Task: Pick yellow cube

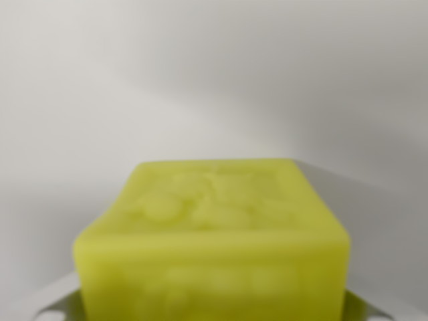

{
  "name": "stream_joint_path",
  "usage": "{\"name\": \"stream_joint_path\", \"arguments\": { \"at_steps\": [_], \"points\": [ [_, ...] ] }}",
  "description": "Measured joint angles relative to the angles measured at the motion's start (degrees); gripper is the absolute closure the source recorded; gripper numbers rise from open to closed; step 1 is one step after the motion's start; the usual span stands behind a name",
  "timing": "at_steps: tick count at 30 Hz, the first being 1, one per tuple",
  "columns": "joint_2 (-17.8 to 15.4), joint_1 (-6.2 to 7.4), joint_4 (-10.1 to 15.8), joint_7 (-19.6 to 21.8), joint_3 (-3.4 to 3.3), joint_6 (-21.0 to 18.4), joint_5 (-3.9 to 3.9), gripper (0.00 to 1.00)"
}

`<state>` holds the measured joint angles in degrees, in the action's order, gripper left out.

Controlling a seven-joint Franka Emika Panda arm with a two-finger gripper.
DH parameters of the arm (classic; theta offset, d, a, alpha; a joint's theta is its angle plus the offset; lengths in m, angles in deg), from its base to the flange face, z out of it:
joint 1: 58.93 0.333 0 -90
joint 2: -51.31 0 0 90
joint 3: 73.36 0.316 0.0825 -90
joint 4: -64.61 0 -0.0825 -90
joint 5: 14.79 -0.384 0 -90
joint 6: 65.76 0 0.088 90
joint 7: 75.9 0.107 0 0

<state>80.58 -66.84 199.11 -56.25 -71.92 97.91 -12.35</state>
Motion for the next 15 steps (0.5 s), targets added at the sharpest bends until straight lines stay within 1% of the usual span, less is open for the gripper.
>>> {"name": "stream_joint_path", "arguments": {
  "at_steps": [4, 7, 15],
  "points": [
    [-0.35, 0.0, 0.12, -0.03, 0.01, -0.23, 0.0, 1.0],
    [-1.41, -0.01, 0.43, -0.13, 0.04, -0.96, -0.08, 1.0],
    [-4.6, 0.08, 1.28, -0.51, 0.04, -3.29, -0.57, 1.0]
  ]
}}
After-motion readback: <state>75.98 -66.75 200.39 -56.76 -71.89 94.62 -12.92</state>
